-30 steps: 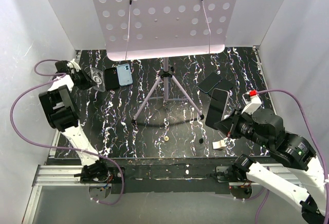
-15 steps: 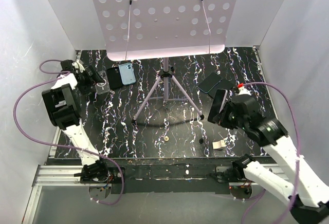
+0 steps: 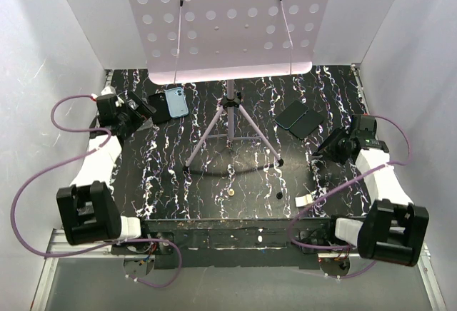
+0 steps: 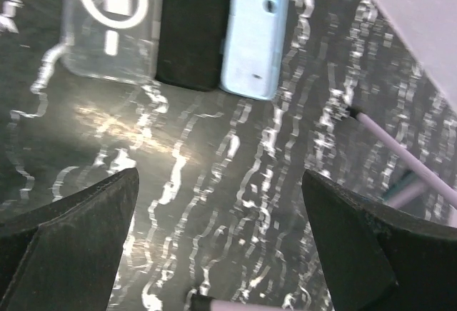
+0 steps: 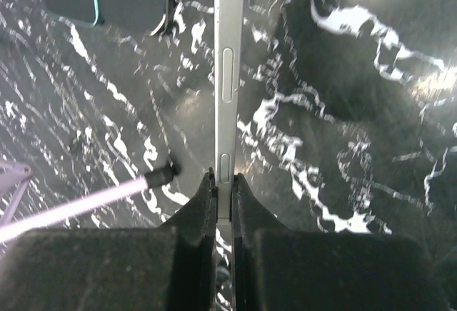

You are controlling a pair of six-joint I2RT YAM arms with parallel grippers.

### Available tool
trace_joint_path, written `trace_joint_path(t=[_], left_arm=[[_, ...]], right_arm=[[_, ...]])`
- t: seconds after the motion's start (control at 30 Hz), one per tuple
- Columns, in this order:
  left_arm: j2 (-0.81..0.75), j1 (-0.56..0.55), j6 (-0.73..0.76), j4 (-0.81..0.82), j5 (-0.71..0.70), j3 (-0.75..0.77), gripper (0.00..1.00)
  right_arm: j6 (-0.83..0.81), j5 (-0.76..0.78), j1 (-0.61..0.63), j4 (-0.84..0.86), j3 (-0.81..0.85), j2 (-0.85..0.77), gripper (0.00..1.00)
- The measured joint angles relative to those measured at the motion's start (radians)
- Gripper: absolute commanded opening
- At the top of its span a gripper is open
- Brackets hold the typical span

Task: Take the phone out of the phone case
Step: Place the phone at the center of the board.

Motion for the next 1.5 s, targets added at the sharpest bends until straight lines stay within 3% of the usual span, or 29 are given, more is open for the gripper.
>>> trace_joint_path(t=[0.1, 0.47, 0.9, 1.1, 1.2, 1.3, 1.5], left_arm=[[-0.087, -0.038, -0.055, 0.069, 0.035, -0.076, 0.98], [-0.047, -0.113, -0.145, 0.165, 0.162, -0.134, 0.98], [-0.048, -0.113, -0.199, 0.235, 0.224, -0.148, 0.98], [-0.048, -0.114, -0.207, 0.251, 0.231, -0.155, 0.98], [-0.048, -0.114, -0.208, 0.251, 0.232, -0.164, 0.98], [-0.048, -0.116, -0.212, 0.267, 0.232, -0.168, 0.98], [-0.042, -0.125, -0.214, 0.295, 0.234, -0.181, 0.98]], right_arm=[[-0.035, -0.039, -0.060, 0.085, -0.002, 0.095, 0.03], [-0.032, -0.296, -0.197, 0.364, -0.023, 0.332, 0.09], [0.085, -0.453, -0.214, 0.579, -0.048, 0.474, 0.13], [0.101, -0.472, -0.215, 0.614, -0.047, 0.496, 0.20], [0.101, -0.475, -0.215, 0.625, -0.046, 0.509, 0.37], [0.068, -0.447, -0.215, 0.589, -0.039, 0.513, 0.78], [-0.027, -0.327, -0.209, 0.390, 0.067, 0.469, 0.85]])
